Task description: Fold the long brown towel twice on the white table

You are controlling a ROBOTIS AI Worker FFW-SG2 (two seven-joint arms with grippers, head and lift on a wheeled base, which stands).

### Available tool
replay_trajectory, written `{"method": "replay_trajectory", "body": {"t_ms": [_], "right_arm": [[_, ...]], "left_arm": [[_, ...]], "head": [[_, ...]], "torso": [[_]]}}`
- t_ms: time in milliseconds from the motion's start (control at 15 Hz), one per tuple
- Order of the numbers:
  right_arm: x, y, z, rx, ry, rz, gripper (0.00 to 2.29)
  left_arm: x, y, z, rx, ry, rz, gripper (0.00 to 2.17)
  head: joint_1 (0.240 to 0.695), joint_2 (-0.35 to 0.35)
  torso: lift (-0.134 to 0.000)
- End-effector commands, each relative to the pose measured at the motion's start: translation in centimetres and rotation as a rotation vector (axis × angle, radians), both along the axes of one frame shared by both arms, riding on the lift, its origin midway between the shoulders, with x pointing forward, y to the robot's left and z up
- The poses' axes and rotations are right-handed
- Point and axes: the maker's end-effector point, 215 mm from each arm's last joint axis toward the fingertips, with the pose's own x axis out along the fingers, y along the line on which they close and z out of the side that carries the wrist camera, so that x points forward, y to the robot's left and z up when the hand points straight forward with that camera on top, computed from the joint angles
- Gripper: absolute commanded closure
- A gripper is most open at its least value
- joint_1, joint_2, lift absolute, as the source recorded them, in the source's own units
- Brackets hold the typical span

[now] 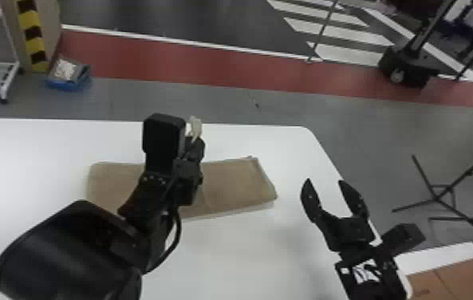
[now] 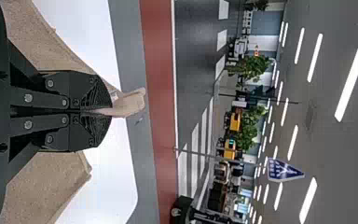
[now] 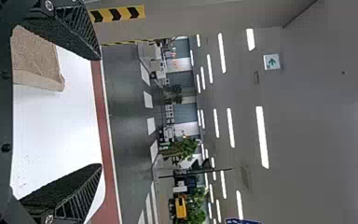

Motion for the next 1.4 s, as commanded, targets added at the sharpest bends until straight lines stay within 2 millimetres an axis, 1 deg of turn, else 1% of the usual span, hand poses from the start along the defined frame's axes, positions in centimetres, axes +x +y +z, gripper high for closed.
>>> {"method": "replay_trajectory", "body": {"t_ms": [0,200,267,333,400,467,533,600,667,800,867,933,1000,1067,1133,1200,1267,1333], "right_arm": [[-0.2,-1.1,-0.2,0.01,-0.004,-0.009,0.07],[-0.4,-1.7,-0.5,0.004,-0.004,-0.014,0.07],[-0.4,-1.7,-0.7,0.007,0.0,-0.016,0.07],[-0.3,-1.6,-0.7,0.008,-0.001,-0.015,0.07],[-0.2,-1.5,-0.7,0.009,0.0,-0.012,0.07],[-0.2,-1.2,-0.8,0.01,0.0,-0.007,0.07],[0.0,-1.0,-0.7,0.012,0.0,-0.002,0.07],[0.2,-0.7,-0.7,0.015,0.001,0.002,0.07],[0.3,-0.4,-0.6,0.018,0.002,0.008,0.07],[0.6,0.2,-0.7,0.024,0.012,0.022,0.07],[0.8,0.6,-1.1,0.032,0.031,0.031,0.08],[1.1,0.8,-1.3,0.034,0.044,0.037,0.11],[2.0,1.9,-1.7,0.037,0.071,0.064,0.15],[2.9,3.0,-2.5,0.033,0.121,0.092,0.19],[3.9,4.7,-3.1,0.03,0.166,0.129,0.21],[4.7,6.1,-3.5,0.037,0.201,0.155,0.22],[5.4,7.4,-3.9,0.036,0.244,0.177,0.22],[6.1,9.1,-4.4,0.024,0.301,0.206,0.26]], "left_arm": [[0.0,-1.1,-2.2,0.021,0.007,-0.012,1.74],[0.4,-0.9,-3.6,0.022,0.004,0.004,1.74],[0.2,-1.3,-3.9,0.014,0.002,-0.004,1.62],[-0.1,-1.9,-3.8,-0.002,-0.007,-0.017,0.97],[-0.5,-2.9,-3.8,-0.03,0.001,-0.056,0.0],[-1.1,-3.9,-3.7,-0.059,0.012,-0.102,0.0],[-1.9,-5.5,-2.9,-0.086,-0.009,-0.167,0.0],[-2.3,-6.2,-1.7,-0.103,-0.044,-0.179,0.04],[-2.3,-6.2,-1.8,-0.1,-0.044,-0.175,0.07],[-1.6,-5.1,-1.5,-0.099,-0.05,-0.146,0.07],[-1.2,-4.2,-1.5,-0.091,-0.061,-0.125,0.07],[-0.2,-2.4,-0.9,-0.079,-0.103,-0.082,0.07],[0.7,-0.2,0.4,-0.091,-0.164,-0.036,0.07],[1.3,2.0,0.7,-0.099,-0.184,-0.015,0.08],[2.0,4.9,0.9,-0.07,-0.206,0.009,0.08],[2.6,8.6,1.0,-0.041,-0.228,0.048,0.08],[3.1,11.6,0.9,-0.021,-0.24,0.086,0.08],[3.3,14.7,1.5,-0.003,-0.278,0.122,0.08]], "head": [[0.695,-0.35],[0.695,-0.35],[0.695,-0.35],[0.695,-0.35],[0.695,-0.35],[0.695,-0.35],[0.695,-0.35],[0.695,-0.35],[0.695,-0.35],[0.695,-0.35],[0.695,-0.35],[0.695,-0.35],[0.695,-0.35],[0.695,-0.35],[0.695,-0.35],[0.695,-0.35],[0.695,-0.35],[0.695,-0.35]], "torso": [[-0.123],[-0.123],[-0.123],[-0.123],[-0.123],[-0.123],[-0.123],[-0.123],[-0.123],[-0.123],[-0.123],[-0.123],[-0.123],[-0.123],[-0.123],[-0.123],[-0.123],[-0.123]]}}
